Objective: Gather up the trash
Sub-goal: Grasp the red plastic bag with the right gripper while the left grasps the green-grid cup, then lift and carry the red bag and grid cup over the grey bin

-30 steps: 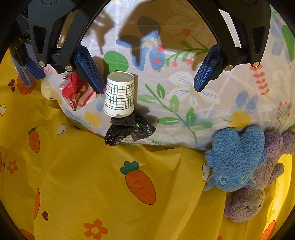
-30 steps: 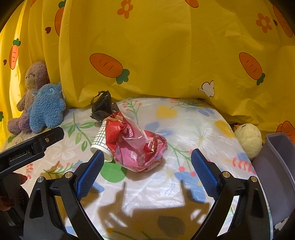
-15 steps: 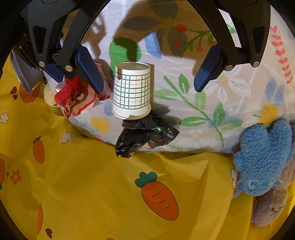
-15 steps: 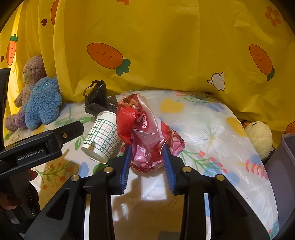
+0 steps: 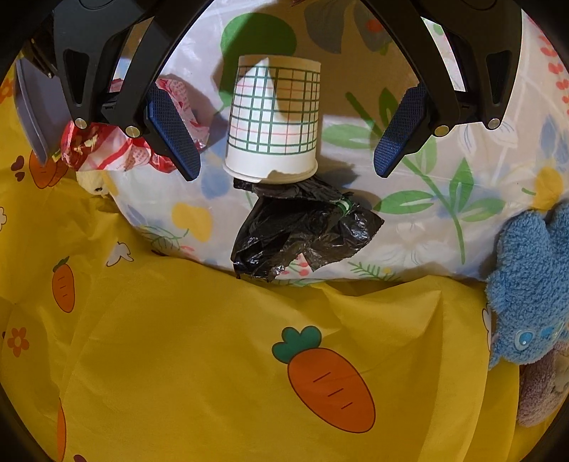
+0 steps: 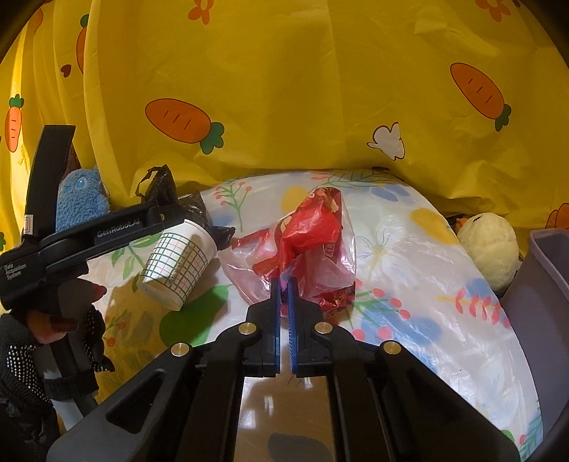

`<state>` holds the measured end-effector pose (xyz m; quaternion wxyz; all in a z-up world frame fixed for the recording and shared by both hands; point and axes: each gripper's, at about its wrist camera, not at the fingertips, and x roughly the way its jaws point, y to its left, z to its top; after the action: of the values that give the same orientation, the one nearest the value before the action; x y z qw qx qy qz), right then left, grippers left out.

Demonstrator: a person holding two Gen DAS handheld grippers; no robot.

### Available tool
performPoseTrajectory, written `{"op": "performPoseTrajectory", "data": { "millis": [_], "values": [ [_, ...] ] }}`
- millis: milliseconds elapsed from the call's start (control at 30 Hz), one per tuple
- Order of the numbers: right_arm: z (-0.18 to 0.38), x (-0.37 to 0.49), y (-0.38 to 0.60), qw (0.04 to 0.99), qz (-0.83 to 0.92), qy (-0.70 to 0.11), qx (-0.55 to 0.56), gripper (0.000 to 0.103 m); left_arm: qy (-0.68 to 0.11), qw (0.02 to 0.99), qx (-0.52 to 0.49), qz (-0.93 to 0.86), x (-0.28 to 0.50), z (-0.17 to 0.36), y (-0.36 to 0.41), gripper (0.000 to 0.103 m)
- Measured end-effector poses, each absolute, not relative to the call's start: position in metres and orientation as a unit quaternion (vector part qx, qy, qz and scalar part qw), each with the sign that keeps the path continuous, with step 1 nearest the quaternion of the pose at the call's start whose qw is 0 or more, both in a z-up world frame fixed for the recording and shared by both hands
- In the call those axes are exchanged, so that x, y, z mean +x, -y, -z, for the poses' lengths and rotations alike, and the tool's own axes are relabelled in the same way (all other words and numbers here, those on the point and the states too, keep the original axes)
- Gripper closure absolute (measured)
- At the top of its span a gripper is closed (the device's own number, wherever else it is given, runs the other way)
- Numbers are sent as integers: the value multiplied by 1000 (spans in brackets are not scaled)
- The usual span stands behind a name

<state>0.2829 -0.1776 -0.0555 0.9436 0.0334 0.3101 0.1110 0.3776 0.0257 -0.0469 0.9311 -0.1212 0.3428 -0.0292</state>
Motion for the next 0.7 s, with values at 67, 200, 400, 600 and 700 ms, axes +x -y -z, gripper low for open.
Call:
{"op": "performPoseTrajectory", "data": {
  "millis": [67,200,400,600,700],
  "values": [
    [56,283,178,943,-113,-310,34,98,-347,929,-123,29,384,48,-25,7],
    [58,284,177,942,-116,-312,34,98,-359,925,-119,35,393,55,-23,18],
    [61,285,177,940,-120,-317,33,98,-363,925,-101,55,397,61,-16,41],
    [60,284,178,940,-120,-317,37,98,-350,930,-91,63,391,62,-16,57],
    [59,283,178,940,-120,-316,37,98,-348,930,-93,66,387,61,-18,65]
  ]
}}
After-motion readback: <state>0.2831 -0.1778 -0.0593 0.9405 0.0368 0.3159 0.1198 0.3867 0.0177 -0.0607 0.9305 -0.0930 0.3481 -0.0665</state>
